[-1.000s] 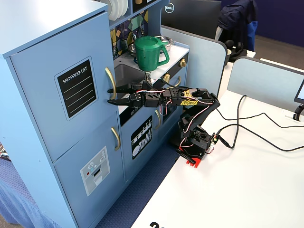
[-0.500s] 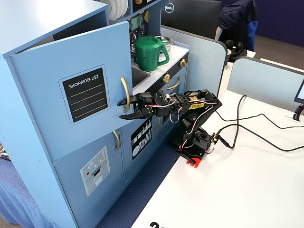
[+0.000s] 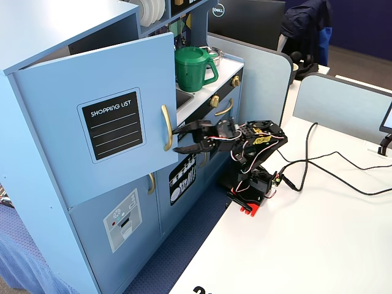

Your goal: Open the left cabinet door

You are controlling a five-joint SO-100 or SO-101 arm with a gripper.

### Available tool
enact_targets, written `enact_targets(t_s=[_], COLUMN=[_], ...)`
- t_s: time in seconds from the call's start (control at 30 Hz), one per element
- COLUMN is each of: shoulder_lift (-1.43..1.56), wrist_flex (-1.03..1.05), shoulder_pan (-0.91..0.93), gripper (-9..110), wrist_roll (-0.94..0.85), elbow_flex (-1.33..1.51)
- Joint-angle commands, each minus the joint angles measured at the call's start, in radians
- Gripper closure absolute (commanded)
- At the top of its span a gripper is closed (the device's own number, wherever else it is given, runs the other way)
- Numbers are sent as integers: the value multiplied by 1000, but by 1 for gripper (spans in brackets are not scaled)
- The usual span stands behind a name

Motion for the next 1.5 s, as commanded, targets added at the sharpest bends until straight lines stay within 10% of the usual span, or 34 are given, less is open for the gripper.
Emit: enact_targets(t_s=[0.0,0.7,1.47], shoulder_lift=[130,210,-262], wrist_flex=[34,279,-2], shoulder_pan=[51,555,64], gripper=[88,88,89], wrist_roll=[21,390,17], elbow_flex=[25,-3,-250])
